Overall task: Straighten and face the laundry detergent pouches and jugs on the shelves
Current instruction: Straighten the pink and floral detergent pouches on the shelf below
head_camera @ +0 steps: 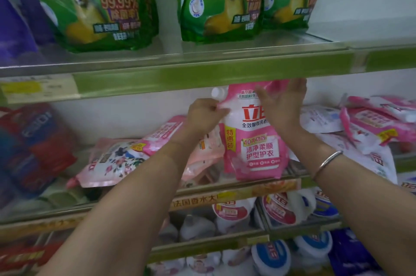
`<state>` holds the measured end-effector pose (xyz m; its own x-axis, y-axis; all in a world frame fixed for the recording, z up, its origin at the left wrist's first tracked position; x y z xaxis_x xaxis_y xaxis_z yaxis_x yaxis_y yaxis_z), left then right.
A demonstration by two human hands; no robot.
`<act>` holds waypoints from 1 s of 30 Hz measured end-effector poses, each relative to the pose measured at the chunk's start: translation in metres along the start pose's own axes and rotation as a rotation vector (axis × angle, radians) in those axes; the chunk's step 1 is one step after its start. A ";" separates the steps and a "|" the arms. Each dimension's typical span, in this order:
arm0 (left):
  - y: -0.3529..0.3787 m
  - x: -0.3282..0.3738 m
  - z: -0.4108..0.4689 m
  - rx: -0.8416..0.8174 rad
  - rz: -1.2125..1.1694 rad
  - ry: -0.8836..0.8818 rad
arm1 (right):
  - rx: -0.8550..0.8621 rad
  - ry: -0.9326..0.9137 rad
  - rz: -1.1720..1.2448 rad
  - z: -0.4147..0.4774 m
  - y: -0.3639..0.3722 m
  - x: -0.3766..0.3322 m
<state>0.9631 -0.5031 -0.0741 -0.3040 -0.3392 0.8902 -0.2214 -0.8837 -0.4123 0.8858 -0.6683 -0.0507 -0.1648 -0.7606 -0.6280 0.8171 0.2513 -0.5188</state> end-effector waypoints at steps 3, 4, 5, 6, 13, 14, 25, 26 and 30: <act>-0.023 -0.013 -0.009 0.016 0.113 0.028 | 0.029 -0.044 -0.196 -0.013 0.007 -0.009; -0.035 -0.019 -0.012 0.025 0.150 0.021 | 0.011 -0.028 -0.251 -0.019 0.009 -0.010; -0.048 -0.026 -0.014 0.032 0.177 0.016 | -0.011 -0.020 -0.287 -0.025 0.010 -0.012; -0.061 -0.034 -0.017 0.036 0.201 0.005 | -0.034 -0.021 -0.304 -0.032 0.012 -0.016; -0.144 -0.082 -0.036 0.070 0.383 -0.112 | -0.170 -0.444 -0.203 -0.082 0.059 -0.088; -0.154 -0.090 -0.038 0.077 0.395 -0.143 | -0.208 -0.531 -0.183 -0.091 0.070 -0.102; -0.240 -0.208 -0.096 0.075 0.290 -0.685 | -0.964 -0.771 -0.344 -0.191 0.188 -0.196; -0.236 -0.213 -0.099 0.073 0.250 -0.710 | -0.990 -0.757 -0.357 -0.193 0.199 -0.203; -0.220 -0.224 -0.097 0.114 0.151 -0.724 | -1.066 -0.679 -0.417 -0.183 0.239 -0.224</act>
<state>0.9903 -0.2016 -0.2018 0.3712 -0.5525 0.7463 -0.1163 -0.8250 -0.5530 1.0166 -0.3278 -0.1402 0.2654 -0.9622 -0.0613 -0.1075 0.0337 -0.9936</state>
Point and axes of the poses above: each hand's wrist, its own z-axis towards the middle knuckle, its own y-axis out of the palm, x = y × z, the point moved 3 cm from there along z, towards the middle knuckle, and after that the axes turned 6 degrees about -z, right-handed, at the moved point
